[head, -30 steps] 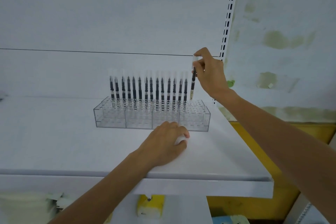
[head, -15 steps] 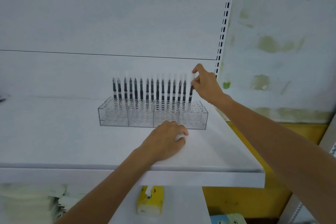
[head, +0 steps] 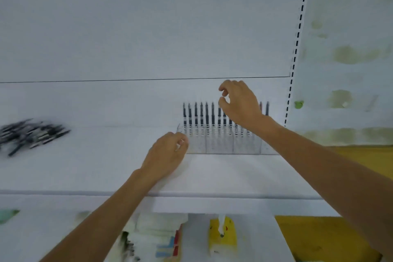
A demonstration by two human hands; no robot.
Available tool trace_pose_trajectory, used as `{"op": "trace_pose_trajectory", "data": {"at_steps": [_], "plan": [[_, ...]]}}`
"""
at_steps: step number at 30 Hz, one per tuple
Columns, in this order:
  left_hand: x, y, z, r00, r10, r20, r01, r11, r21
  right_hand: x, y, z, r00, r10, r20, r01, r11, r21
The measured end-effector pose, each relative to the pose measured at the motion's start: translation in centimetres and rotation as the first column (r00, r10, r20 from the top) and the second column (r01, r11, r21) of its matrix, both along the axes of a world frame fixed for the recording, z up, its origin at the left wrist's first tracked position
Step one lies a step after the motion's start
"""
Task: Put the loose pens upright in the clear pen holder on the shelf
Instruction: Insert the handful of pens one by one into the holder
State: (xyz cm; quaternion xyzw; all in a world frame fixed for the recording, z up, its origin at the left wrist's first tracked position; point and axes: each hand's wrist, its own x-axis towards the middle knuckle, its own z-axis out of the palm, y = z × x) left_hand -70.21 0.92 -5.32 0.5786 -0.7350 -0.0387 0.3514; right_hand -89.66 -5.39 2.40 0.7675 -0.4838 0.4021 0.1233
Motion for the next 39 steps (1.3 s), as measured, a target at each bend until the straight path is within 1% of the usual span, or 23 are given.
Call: {"op": "trace_pose_trajectory", "data": {"at_steps": [3,7,9,12,14,17,24,30,34,39], "plan": [[8.1,2.3,1.6,0.988,0.156,-0.019,-0.156,0.988,-0.003,9.6,2.3,0.2,0.979,0.202,-0.022,-0.202,0.979,-0.001],[18.5,7.9,2.2,0.945,0.324,-0.038,-0.325,0.946,-0.01,22.0,5.7,-1.3,0.897,0.436,-0.07,-0.436,0.9,0.015],[23.2,11.0,2.0,0.915,0.402,-0.046,-0.403,0.915,-0.021,27.5,7.1,-2.2,0.85,0.521,-0.078,-0.517,0.853,0.069],[28.8,15.1,1.4,0.856,0.513,-0.064,-0.515,0.857,-0.016,34.9,9.1,-3.8,0.792,0.611,0.002,-0.598,0.774,0.208],[31.7,17.3,1.1,0.827,0.556,-0.078,-0.559,0.829,-0.016,38.9,10.0,-5.0,0.771,0.634,0.059,-0.62,0.727,0.293],[35.2,19.4,0.7,0.812,0.581,-0.054,-0.583,0.812,-0.019,43.4,10.3,-6.8,0.746,0.662,0.078,-0.641,0.68,0.356],[41.5,19.3,-1.2,0.775,0.628,-0.067,-0.63,0.777,-0.01,49.8,7.4,-7.2,0.749,0.659,0.073,-0.624,0.663,0.414],[46.3,14.7,-1.7,0.798,0.602,-0.017,-0.602,0.798,0.024,54.7,2.4,-5.6,0.743,0.663,0.086,-0.639,0.666,0.386],[50.4,9.9,-1.0,0.804,0.58,0.13,-0.593,0.8,0.092,57.8,-1.8,-4.2,0.753,0.65,0.107,-0.635,0.673,0.379],[54.3,4.9,-0.7,0.834,0.549,0.055,-0.551,0.829,0.093,60.1,-5.7,-3.3,0.775,0.623,0.109,-0.609,0.687,0.396]]}}
